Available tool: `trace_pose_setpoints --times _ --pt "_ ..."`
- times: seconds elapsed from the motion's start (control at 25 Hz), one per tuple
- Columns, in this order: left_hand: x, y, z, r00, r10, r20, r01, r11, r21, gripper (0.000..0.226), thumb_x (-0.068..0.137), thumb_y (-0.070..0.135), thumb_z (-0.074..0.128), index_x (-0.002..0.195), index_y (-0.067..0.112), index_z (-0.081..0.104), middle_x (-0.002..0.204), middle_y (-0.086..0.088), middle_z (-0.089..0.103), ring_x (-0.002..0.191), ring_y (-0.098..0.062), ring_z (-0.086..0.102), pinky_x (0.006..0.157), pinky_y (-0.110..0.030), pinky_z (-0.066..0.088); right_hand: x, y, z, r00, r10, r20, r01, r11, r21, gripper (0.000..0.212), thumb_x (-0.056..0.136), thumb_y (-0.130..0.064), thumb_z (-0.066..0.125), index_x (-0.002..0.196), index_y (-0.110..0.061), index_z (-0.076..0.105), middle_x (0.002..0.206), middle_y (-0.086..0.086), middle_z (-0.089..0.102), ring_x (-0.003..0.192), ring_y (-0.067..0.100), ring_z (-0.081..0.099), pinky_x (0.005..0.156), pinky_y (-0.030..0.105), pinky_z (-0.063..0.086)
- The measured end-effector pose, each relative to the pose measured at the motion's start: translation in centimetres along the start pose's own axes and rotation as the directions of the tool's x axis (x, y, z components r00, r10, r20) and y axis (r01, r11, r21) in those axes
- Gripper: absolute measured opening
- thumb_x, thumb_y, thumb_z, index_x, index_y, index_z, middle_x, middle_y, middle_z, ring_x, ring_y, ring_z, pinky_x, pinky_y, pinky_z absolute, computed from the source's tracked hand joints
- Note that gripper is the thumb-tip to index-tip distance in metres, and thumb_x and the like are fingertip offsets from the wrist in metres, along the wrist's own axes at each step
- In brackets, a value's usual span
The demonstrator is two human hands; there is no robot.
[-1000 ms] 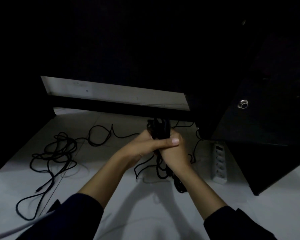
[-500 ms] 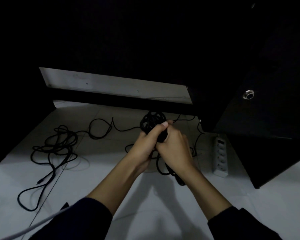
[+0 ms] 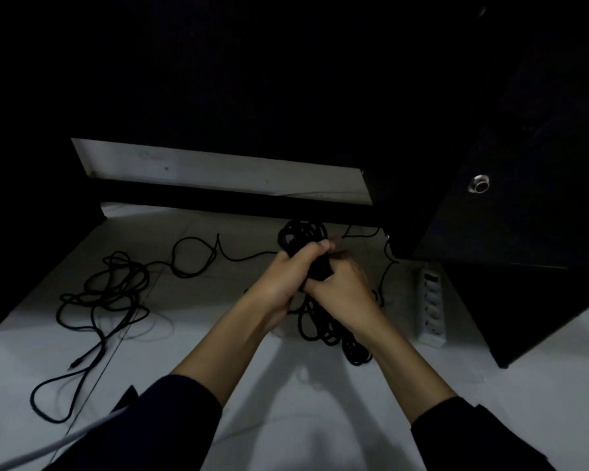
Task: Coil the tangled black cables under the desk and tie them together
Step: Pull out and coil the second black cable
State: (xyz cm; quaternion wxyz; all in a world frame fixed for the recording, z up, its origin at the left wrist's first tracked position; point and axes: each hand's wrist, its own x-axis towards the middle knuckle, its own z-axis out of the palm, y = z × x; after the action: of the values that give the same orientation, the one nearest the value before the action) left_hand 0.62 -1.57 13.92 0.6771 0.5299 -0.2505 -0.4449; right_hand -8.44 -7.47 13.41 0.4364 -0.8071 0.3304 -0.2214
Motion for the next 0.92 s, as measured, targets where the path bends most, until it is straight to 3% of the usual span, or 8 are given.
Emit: trace_pose_setpoints --times 0.16,0.28,0.44,0.52,0.6,0.72,0.8,0.92 --pt "0.7 0.9 -0.5 0.995 -0.018 0.093 0.025 0.997 -0.067 0.018 0.095 0.021 0.052 0.095 0.01 0.066 0.114 -0.002 0.072 0.112 -0.017 0.064 0.098 -0.035 0.048 -0.9 -0.1 -0.4 0.984 0.01 0.177 -0.033 0.991 0.127 0.014 0.083 -0.022 0.067 0.096 -0.029 0.063 0.085 -0.011 0.069 0.082 0.004 0.066 0.07 0.021 0.052" --pt "0.8 1.2 0.0 0.993 -0.027 0.115 0.041 0.992 -0.119 0.021 0.094 0.02 0.055 0.101 0.004 0.065 0.112 -0.005 0.072 0.11 -0.015 0.066 0.088 -0.029 0.051 -0.7 0.0 0.2 0.995 -0.042 0.088 0.037 0.998 0.056 0.024 0.087 -0.029 0.058 0.111 -0.027 0.06 0.097 -0.006 0.069 0.089 0.009 0.066 0.078 0.034 0.056" --pt "0.5 0.7 1.2 0.998 -0.012 0.062 0.008 0.998 0.064 0.031 0.082 0.026 0.072 0.106 0.006 0.072 0.103 -0.008 0.074 0.102 -0.018 0.069 0.088 -0.027 0.053 -0.8 0.3 0.0 0.991 -0.093 -0.092 0.085 0.992 -0.093 0.016 0.091 -0.017 0.054 0.087 -0.003 0.06 0.069 0.007 0.061 0.055 0.017 0.054 0.046 0.021 0.037" --pt "0.7 0.8 1.5 0.998 0.001 0.068 -0.01 0.992 0.126 0.029 0.084 0.027 0.07 0.106 0.009 0.073 0.104 -0.005 0.074 0.102 -0.015 0.069 0.083 -0.02 0.054 -1.0 0.6 0.0 0.99 -0.098 -0.105 0.082 0.986 -0.141 0.009 0.09 -0.015 0.055 0.09 -0.007 0.058 0.067 0.0 0.056 0.052 0.008 0.049 0.041 0.013 0.032" --pt "0.9 1.0 1.7 0.994 -0.017 0.11 -0.002 0.985 0.174 0.026 0.09 0.028 0.063 0.107 0.013 0.074 0.107 0.0 0.074 0.104 -0.011 0.067 0.081 -0.015 0.053 -0.7 0.4 -0.4 0.996 -0.088 -0.022 0.088 0.996 0.003 0.023 0.089 -0.022 0.059 0.11 -0.012 0.058 0.087 -0.002 0.065 0.071 0.002 0.061 0.055 0.009 0.044" --pt "1.1 1.7 2.0 0.98 -0.072 0.185 0.062 0.996 0.058 0.027 0.095 0.025 0.054 0.107 0.006 0.069 0.112 -0.002 0.072 0.109 -0.015 0.066 0.084 -0.022 0.054 -0.9 1.5 -2.4 0.975 -0.081 0.207 0.023 0.964 0.265 0.036 0.085 -0.037 0.065 0.117 -0.021 0.061 0.109 -0.004 0.069 0.101 0.006 0.066 0.088 0.028 0.054" --pt "1.1 2.3 2.2 0.973 -0.069 0.222 0.063 0.997 0.035 0.02 0.097 0.024 0.051 0.1 0.007 0.061 0.107 -0.007 0.073 0.099 -0.012 0.069 0.075 -0.023 0.057 -1.8 2.9 -3.5 0.946 -0.07 0.317 -0.008 0.971 0.239 0.046 0.08 -0.058 0.063 0.105 -0.019 0.066 0.101 -0.004 0.072 0.097 0.009 0.067 0.09 0.032 0.052" --pt "1.4 3.3 2.9 0.981 -0.06 0.182 0.042 0.994 0.099 0.025 0.096 0.026 0.054 0.075 0.012 0.054 0.068 -0.005 0.062 0.059 -0.014 0.065 0.061 -0.024 0.056 -2.8 5.4 -4.1 0.928 -0.092 0.362 -0.019 0.956 0.292 0.076 0.069 -0.077 0.06 0.09 -0.004 0.064 0.081 0.008 0.069 0.079 0.019 0.066 0.078 0.031 0.05"
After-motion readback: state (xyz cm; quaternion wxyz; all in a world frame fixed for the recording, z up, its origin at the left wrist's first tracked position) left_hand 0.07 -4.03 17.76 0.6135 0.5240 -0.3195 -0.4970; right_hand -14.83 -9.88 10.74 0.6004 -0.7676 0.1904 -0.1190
